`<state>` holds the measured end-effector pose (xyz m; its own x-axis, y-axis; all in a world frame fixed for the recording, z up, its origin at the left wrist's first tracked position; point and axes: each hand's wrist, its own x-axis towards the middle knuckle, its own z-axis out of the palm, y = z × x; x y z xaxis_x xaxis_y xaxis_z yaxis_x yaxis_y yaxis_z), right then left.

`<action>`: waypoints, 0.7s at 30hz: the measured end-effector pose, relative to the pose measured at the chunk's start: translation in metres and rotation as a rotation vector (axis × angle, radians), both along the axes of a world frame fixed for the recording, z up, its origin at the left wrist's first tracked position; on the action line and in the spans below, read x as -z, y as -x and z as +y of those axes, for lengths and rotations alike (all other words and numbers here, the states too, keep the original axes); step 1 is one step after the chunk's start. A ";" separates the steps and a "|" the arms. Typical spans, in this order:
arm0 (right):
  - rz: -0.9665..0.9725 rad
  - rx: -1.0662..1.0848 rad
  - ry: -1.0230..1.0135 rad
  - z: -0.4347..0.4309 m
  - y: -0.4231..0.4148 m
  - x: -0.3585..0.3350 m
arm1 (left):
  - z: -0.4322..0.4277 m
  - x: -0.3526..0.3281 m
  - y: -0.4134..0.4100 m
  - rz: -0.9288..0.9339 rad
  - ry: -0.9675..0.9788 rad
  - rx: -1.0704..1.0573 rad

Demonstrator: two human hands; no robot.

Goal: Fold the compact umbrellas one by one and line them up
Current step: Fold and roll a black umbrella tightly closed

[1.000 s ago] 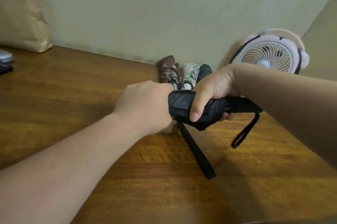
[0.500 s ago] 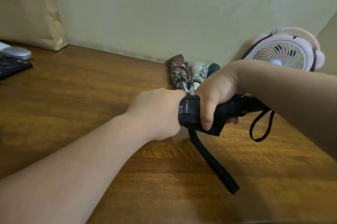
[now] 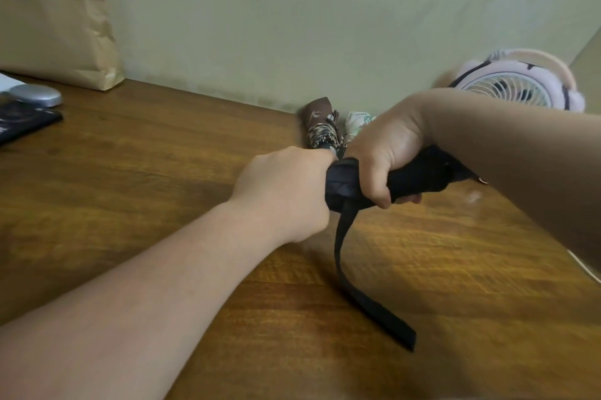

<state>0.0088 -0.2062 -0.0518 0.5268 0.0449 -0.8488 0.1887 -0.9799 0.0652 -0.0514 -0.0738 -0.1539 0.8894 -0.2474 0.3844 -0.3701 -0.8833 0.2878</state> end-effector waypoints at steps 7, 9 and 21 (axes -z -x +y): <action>-0.536 -0.670 0.093 0.008 0.027 0.028 | 0.017 -0.010 0.000 0.580 0.209 0.163; -0.529 -0.638 -0.009 0.005 0.029 0.032 | 0.021 -0.011 0.002 0.522 0.106 0.185; -0.389 -0.243 -0.178 -0.034 0.025 0.018 | -0.010 0.012 0.005 0.014 -0.019 0.199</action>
